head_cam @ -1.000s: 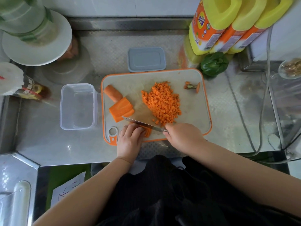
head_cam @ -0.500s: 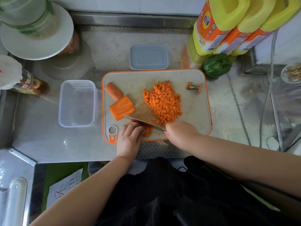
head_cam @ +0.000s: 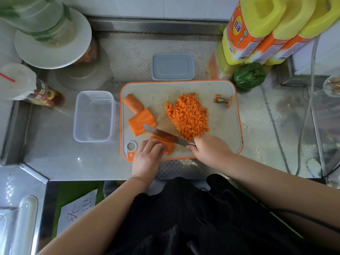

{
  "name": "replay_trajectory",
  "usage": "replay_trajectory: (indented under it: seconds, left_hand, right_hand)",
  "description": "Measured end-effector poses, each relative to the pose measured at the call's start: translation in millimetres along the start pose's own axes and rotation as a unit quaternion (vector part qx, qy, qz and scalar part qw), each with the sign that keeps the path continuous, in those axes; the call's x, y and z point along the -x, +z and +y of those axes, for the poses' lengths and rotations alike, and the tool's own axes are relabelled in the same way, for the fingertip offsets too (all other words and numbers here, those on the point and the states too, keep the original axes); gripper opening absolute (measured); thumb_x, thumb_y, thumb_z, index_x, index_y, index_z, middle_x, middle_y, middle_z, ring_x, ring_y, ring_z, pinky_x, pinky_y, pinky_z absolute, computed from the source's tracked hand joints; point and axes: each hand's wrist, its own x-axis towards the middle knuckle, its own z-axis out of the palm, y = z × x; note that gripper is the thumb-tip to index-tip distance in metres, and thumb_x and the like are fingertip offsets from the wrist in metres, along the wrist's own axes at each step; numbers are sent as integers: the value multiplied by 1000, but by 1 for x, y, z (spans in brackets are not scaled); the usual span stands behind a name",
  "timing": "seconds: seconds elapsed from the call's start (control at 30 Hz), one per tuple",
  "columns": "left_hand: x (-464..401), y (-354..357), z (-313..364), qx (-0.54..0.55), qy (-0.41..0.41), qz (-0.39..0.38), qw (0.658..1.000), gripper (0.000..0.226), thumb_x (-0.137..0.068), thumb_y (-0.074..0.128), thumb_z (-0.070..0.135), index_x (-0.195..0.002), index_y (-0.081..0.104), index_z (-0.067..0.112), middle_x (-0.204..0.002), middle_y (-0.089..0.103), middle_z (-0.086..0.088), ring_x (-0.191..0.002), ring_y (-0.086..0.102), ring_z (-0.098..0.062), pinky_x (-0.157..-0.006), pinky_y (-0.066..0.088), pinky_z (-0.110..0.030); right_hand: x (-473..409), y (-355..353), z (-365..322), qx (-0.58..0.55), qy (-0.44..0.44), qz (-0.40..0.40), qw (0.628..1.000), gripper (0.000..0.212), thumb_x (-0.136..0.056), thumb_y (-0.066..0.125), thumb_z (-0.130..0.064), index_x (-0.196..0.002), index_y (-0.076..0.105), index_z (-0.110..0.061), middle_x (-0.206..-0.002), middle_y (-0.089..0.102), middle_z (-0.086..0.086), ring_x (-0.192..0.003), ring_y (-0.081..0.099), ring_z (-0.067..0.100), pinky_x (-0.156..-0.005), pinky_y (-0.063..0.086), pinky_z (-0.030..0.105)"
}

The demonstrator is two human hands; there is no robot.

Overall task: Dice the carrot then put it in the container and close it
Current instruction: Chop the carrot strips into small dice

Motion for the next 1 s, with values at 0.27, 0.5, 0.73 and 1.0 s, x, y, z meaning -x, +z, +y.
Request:
replay_trajectory:
  seconds: [0.27,0.5,0.73,1.0]
  left_hand:
    - [-2,2,2,-5,-18,6,1000,17,-91,61,17,-86,74,6,-95,68,-7,-88,59,-28,-76,52,-39]
    - [-2,3,5,8,-41,16,999,21,-92,59,20,-86,73,6,-93,68,-6,-87,54,-24,-74,47,-33]
    - [-3,2,5,0,-26,14,1000,18,-91,59,17,-87,73,6,-91,67,-6,-86,54,-23,-71,48,-34]
    - [-3,-5,4,-21,3,-10,1000,8,-88,63,12,-86,71,8,-91,66,-5,-86,54,-25,-66,52,-40]
  right_hand:
    - [8,-1,-13,38,9,-16,999,26,-101,42,-25,-77,36,-17,-64,36,-3,-58,41,20,-53,33,30]
    - [4,-1,-23,42,38,-49,997,13,-97,45,-6,-87,47,-14,-65,35,0,-55,35,16,-45,24,28]
    - [-9,9,-23,-12,23,-63,998,15,-101,41,-11,-100,54,-5,-74,46,4,-76,56,28,-60,41,36]
    - [-12,-1,-10,-38,4,-52,998,35,-101,41,-41,-75,41,-17,-66,46,0,-60,50,20,-54,38,32]
